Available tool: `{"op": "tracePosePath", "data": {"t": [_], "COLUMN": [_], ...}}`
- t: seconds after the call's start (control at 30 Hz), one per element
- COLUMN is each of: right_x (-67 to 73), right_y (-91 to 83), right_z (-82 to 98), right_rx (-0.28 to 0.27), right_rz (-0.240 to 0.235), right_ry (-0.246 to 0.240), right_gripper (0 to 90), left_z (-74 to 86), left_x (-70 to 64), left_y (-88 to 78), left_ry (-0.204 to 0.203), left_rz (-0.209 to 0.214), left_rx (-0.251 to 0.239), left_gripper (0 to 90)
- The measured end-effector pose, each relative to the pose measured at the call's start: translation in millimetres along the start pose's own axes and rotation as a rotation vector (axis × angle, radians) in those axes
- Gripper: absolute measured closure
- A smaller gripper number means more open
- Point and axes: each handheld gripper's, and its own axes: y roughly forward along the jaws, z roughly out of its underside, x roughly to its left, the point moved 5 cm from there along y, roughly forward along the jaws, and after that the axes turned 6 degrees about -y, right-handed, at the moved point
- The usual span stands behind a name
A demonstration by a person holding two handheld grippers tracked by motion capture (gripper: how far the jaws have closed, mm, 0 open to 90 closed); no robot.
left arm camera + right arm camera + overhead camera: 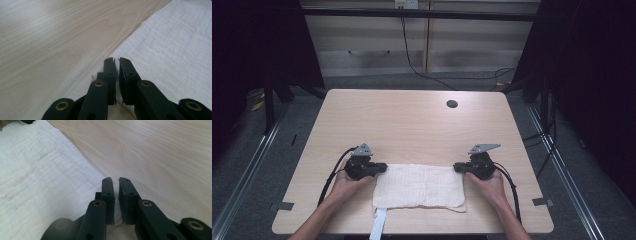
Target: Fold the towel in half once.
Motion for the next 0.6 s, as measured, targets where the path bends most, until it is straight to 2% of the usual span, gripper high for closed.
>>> {"op": "tracePosePath", "data": {"t": [0.07,0.17,0.3,0.43,0.47,0.53,0.6], "right_x": [0.0,-4.6,-8.2,-2.8,-1.5,-1.6,-2.0], "right_y": [1.8,1.4,-2.6,-1.1,-0.6,0.0,0.0], "right_z": [-1.4,-0.7,2.0,2.4,2.4,2.8,3.7], "right_rx": [-0.01,-0.003,-0.007,-0.005,-0.007,-0.005,-0.005], "right_rz": [-0.005,0.014,-0.003,-0.043,-0.037,-0.047,-0.056], "right_ry": [-0.007,-0.001,0.019,0.006,0.008,0.004,0.018], "right_gripper": [77.5,72.6,65.1,73.5,76.0,82.6,85.6], "left_z": [0.1,0.1,0.1,0.0,0.0,-0.8,-4.0], "left_x": [0.6,0.2,-0.1,-0.8,-0.8,1.1,5.9], "left_y": [0.0,0.0,0.0,0.1,-0.3,-1.0,-4.1], "left_ry": [-0.007,-0.002,-0.009,-0.008,-0.006,-0.006,-0.022], "left_rz": [0.006,0.002,0.002,-0.004,-0.004,-0.009,-0.014], "left_rx": [-0.001,0.0,0.0,-0.001,0.0,-0.012,-0.038], "left_gripper": [84.0,83.9,83.2,83.0,82.0,75.7,70.8]}}
